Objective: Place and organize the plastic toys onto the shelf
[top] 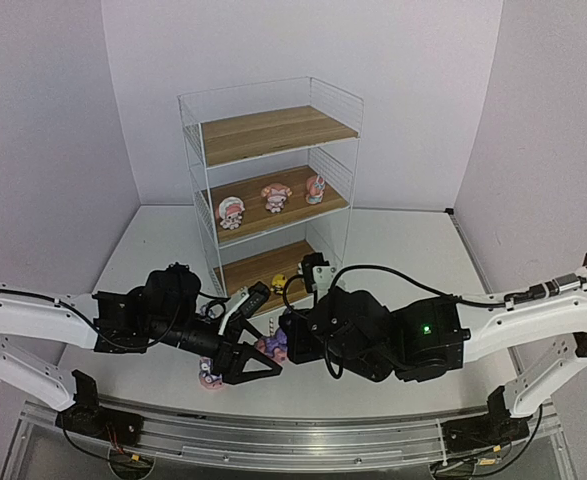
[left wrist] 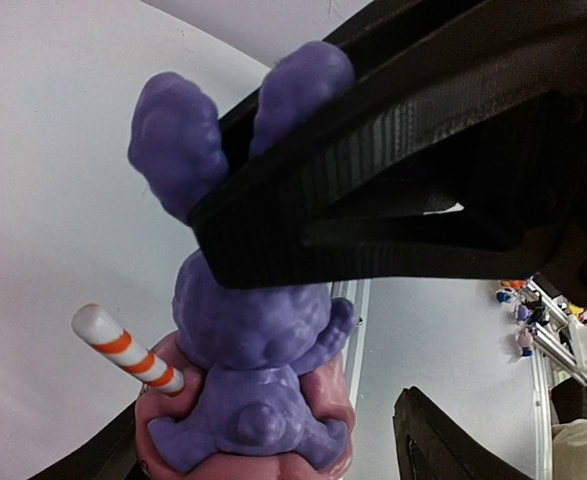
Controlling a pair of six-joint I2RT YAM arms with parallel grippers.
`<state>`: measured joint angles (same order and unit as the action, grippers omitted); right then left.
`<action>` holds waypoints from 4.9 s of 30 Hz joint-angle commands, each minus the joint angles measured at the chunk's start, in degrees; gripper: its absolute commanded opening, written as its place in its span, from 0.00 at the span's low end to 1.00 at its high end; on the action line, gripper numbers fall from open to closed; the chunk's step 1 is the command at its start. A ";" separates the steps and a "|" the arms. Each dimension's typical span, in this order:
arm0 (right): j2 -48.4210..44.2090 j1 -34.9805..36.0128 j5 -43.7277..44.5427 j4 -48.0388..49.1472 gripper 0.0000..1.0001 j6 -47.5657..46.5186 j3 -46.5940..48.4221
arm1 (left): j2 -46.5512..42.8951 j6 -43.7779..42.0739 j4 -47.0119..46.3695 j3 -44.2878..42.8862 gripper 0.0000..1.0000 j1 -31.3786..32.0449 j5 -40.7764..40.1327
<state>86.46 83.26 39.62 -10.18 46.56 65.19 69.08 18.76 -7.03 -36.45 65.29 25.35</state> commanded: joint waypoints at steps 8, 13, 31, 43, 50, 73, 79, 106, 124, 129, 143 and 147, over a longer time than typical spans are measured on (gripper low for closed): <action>-0.68 -0.20 -1.28 2.45 0.00 0.20 2.35 | 0.53 -0.56 -4.38 -3.29 0.60 0.36 1.05; -0.87 -0.20 -1.67 2.44 0.00 0.07 1.97 | 0.95 -0.86 -5.24 -3.70 0.44 0.35 1.57; -15.05 -0.21 -29.42 3.51 0.73 -22.37 -3.92 | -1.95 -0.05 -13.38 0.48 0.15 0.37 12.36; -23.25 -0.25 -37.80 6.22 0.80 -26.80 -10.60 | -3.29 0.38 -19.96 1.76 0.13 0.37 22.42; -18.34 -0.30 -38.80 11.54 0.81 -25.66 -9.29 | -2.26 -0.72 -19.87 0.42 0.12 0.36 24.10; -12.74 -0.23 -34.13 17.37 0.45 -24.43 -7.96 | -0.60 -3.38 -17.90 -1.50 0.10 0.36 25.30; -11.79 -0.21 -33.49 17.90 0.44 -22.73 -7.98 | 0.25 -3.90 -16.88 -2.58 0.09 0.35 25.00; -14.95 -6.41 14.65 10.96 0.00 -48.44 13.55 | -21.42 17.25 19.95 -2.73 1.00 0.36 -41.61; 11.57 -28.02 -3.60 2.08 0.00 -52.03 48.77 | -13.76 31.20 40.36 -9.68 0.99 0.14 -57.23; 15.02 -30.36 -6.80 -1.65 0.00 -51.00 53.56 | -14.90 32.04 40.31 -8.07 1.00 -0.04 -56.65; 21.69 -35.12 -7.58 -3.00 0.00 -50.38 59.03 | -15.25 32.23 38.85 -6.25 1.00 0.01 -55.38; 23.11 -35.78 -6.67 -3.00 0.00 -50.96 60.00 | -15.18 32.22 38.35 -5.89 1.00 -0.01 -55.28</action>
<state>108.72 48.12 32.52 -14.90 -4.28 121.58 54.68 50.95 32.92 -42.60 65.56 -29.98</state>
